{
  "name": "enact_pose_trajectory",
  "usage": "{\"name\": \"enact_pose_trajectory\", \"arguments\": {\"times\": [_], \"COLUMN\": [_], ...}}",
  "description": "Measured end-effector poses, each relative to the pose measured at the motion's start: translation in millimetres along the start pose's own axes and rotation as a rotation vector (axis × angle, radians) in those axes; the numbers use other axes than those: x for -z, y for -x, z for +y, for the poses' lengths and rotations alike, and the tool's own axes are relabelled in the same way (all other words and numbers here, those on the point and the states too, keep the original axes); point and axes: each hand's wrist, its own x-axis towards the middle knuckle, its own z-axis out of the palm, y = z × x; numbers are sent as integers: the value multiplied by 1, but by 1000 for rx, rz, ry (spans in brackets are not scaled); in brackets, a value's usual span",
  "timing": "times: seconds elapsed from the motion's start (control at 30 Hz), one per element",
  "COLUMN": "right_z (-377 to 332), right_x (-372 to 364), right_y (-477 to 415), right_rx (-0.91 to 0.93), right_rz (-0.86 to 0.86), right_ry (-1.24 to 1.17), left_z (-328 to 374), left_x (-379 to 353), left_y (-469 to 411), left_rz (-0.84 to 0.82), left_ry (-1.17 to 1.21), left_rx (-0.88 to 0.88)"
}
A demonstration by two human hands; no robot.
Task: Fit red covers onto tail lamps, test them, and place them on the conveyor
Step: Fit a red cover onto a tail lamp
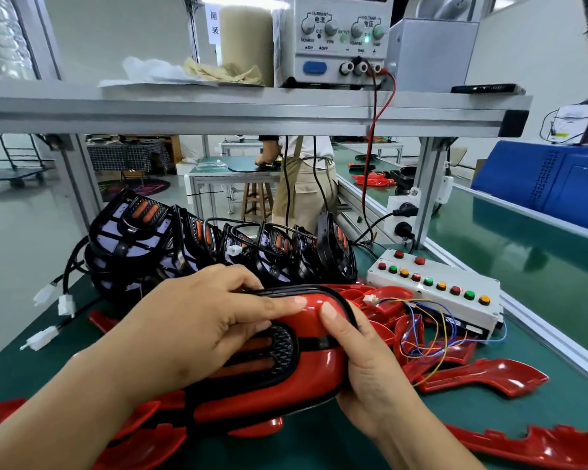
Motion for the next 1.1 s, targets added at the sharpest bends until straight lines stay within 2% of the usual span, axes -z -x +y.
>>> {"name": "enact_pose_trajectory", "arguments": {"times": [0.07,0.13,0.3,0.4,0.6,0.8,1.1], "right_z": [0,0,2,6,11,12,10], "right_x": [-2,-6,-8,-9,-7,-5,-3], "right_y": [0,1,3,2,0,-1,0], "right_rx": [46,83,62,63,65,65,42], "right_rz": [46,64,88,93,82,55,102], "right_ry": [-62,-101,-147,-135,-72,-78,-80], "left_z": [3,5,7,18,23,21,21], "left_x": [-1,2,-19,-42,-54,-57,-62], "left_y": [-5,-6,20,26,29,27,24], "left_rz": [47,126,503,517,592,506,545], "left_ry": [-21,57,603,1052,1386,1521,1521], "left_rx": [-9,48,479,595,659,651,677]}}
